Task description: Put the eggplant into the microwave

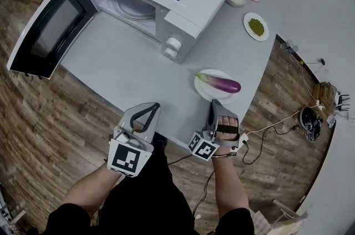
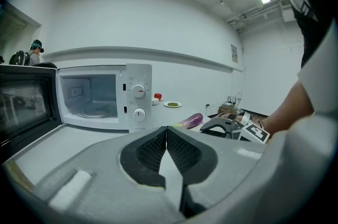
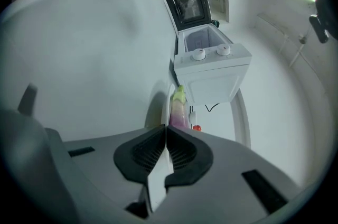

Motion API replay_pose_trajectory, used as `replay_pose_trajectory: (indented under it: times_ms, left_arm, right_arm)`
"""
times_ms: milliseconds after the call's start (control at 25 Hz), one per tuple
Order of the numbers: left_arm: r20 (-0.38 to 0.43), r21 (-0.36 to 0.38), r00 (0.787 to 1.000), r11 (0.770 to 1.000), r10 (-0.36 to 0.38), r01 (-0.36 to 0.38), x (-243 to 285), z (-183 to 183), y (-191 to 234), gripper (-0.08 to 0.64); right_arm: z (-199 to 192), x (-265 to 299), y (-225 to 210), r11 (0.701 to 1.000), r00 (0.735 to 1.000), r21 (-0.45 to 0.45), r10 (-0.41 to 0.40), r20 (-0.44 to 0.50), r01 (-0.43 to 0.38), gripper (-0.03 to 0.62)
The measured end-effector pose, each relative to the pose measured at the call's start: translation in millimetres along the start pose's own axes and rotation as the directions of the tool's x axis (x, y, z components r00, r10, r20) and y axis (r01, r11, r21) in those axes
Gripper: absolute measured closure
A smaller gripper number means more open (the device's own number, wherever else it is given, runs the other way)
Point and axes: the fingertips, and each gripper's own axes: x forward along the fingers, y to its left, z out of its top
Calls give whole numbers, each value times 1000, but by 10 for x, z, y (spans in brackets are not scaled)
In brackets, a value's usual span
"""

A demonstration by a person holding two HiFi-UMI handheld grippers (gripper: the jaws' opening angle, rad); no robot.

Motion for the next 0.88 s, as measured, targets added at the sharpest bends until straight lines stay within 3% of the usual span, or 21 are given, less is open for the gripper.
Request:
replay_pose_trajectory:
  times_ms: [480, 880]
  left_arm:
    - [10, -6, 1000, 1000, 9, -9, -85, 74, -68, 551]
    - [49, 34, 998, 999, 39, -41, -421, 492, 50, 551]
  right_arm:
    - [129, -216, -361, 996, 994, -1, -91, 56, 92, 571]
    - [505, -672, -816, 991, 983, -9, -133, 129, 135, 571]
